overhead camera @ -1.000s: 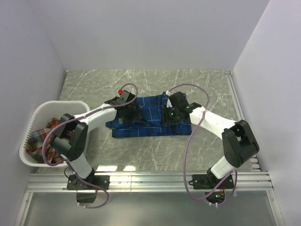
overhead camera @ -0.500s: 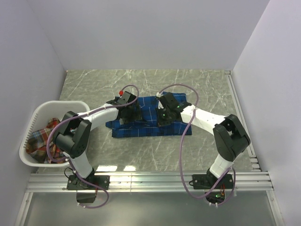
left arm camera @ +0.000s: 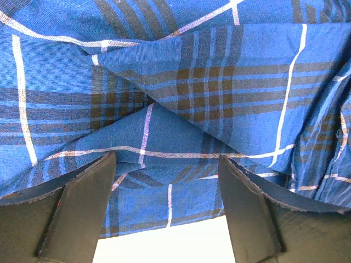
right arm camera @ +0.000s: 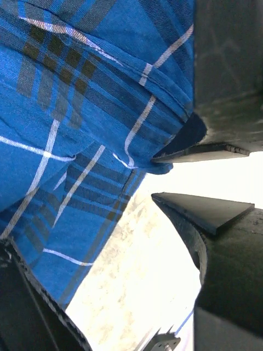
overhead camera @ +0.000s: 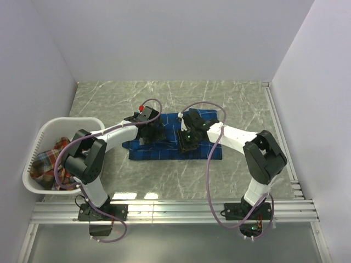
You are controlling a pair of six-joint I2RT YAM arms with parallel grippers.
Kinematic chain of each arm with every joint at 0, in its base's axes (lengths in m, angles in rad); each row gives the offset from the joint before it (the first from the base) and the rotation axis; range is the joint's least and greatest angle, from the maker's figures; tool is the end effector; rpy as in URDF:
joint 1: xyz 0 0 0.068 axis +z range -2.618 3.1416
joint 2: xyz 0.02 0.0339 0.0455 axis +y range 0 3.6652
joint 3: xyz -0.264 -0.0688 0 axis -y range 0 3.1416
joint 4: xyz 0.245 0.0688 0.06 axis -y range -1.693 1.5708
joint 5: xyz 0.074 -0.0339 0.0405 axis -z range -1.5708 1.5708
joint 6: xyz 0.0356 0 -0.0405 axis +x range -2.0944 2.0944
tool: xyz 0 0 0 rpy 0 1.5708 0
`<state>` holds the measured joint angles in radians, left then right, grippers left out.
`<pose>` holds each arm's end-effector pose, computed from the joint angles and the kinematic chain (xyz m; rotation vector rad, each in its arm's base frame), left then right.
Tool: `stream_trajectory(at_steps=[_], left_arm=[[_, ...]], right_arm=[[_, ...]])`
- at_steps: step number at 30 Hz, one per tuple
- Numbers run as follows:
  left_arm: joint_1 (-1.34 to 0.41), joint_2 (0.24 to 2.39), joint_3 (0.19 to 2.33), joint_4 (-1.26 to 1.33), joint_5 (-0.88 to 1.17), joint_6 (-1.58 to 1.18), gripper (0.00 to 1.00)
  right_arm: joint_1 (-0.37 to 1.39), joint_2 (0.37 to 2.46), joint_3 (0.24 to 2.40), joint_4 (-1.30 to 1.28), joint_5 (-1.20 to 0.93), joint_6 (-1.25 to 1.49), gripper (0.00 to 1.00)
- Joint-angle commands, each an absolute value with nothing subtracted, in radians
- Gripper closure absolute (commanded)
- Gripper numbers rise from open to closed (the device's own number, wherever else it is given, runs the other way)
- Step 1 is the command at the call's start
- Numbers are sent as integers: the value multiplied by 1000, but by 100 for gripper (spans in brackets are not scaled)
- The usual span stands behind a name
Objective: Fold and stack the long sleeve shirts
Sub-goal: Fold the shirt
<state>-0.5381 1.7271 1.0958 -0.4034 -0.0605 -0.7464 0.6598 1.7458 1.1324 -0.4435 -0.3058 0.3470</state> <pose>0.3018 -0.1776 0.1840 -0.2977 2.6358 -0.3721 0.2731 0.2254 0.1875 -0.5379 2.6970 0.7192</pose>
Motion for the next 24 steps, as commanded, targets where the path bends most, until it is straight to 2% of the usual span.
stream_trajectory(at_steps=[1,7,13,18,23,24], left_arm=[[-538,1709,1108,-390,-66,-753,19],[-538,1661,1121,-402,-100,-733,19],[-538,1617,1144,-414,-112,-721,19],[-558,1580,1164,-423,-135,-695,18],[-612,1568,1196,-411,-164,-657,18],[-638,1566,1203,-405,-164,-632,18]], right_arm=[[661,1646,1181,-463,-287,324,63],[559,1566,1126,-463,-244,339,65],[500,1652,1034,-399,-320,359,65],[500,1744,1042,-431,-333,354,65],[468,1625,1058,-454,-282,360,64],[454,1597,1061,-462,-270,362,61]])
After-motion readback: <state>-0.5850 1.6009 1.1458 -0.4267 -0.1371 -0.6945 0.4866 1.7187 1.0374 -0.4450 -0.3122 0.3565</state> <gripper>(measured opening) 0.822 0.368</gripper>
